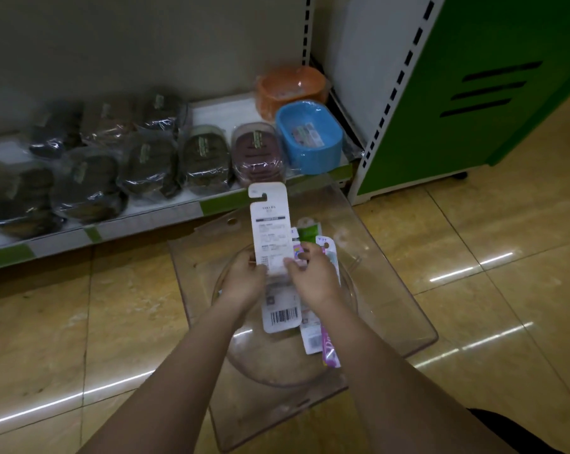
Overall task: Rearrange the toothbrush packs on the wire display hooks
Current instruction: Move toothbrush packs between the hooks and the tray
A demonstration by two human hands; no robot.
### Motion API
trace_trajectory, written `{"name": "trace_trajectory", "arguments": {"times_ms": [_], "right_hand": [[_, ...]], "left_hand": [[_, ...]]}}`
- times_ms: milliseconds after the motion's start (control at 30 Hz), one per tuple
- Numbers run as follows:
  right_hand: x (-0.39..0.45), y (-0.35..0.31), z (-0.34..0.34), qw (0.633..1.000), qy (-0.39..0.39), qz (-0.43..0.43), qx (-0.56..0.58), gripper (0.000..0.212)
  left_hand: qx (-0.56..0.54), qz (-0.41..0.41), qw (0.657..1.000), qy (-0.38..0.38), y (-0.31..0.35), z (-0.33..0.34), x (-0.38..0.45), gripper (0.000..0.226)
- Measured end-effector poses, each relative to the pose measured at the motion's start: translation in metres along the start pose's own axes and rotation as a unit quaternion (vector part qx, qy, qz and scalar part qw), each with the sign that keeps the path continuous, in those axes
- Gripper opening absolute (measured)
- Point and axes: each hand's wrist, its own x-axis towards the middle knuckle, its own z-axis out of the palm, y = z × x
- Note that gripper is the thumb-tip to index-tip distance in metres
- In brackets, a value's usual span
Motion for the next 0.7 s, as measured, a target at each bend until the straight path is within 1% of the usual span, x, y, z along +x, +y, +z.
{"name": "trace_trajectory", "arguments": {"times_ms": [67, 133, 233, 400, 467, 533, 633, 700], "right_hand": [[0.001, -0.013, -0.007, 0.997, -0.024, -0.015, 0.075, 0.036], [0.0, -0.027, -0.015, 0.992, -0.043, -0.029, 0.116, 0.028], [-0.006, -0.051, -0.033, 0.983, -0.041, -0.037, 0.173, 0.024], [-0.035, -0.099, -0.073, 0.97, -0.009, -0.047, 0.236, 0.017], [-0.049, -0.119, -0.088, 0.964, -0.005, -0.047, 0.262, 0.012], [-0.063, -0.141, -0.105, 0.957, -0.008, -0.047, 0.286, 0.01], [-0.09, -0.179, -0.132, 0.954, -0.009, -0.058, 0.294, 0.011], [-0.11, -0.203, -0.15, 0.955, -0.008, -0.063, 0.291, 0.01]], "left_hand": [[-0.025, 0.015, 1.0, -0.008, 0.011, -0.01, -0.006, 0.017], [-0.049, 0.031, 0.998, -0.001, 0.025, -0.017, -0.012, 0.012], [-0.073, 0.06, 0.996, 0.009, 0.055, -0.024, -0.025, 0.011], [-0.104, 0.073, 0.992, 0.018, 0.116, -0.032, -0.065, 0.012], [-0.11, 0.076, 0.991, 0.013, 0.142, -0.038, -0.083, 0.016], [-0.11, 0.083, 0.99, 0.014, 0.167, -0.046, -0.102, 0.015], [-0.12, 0.099, 0.987, 0.039, 0.206, -0.057, -0.134, 0.016], [-0.126, 0.094, 0.986, 0.056, 0.232, -0.067, -0.159, 0.016]]}}
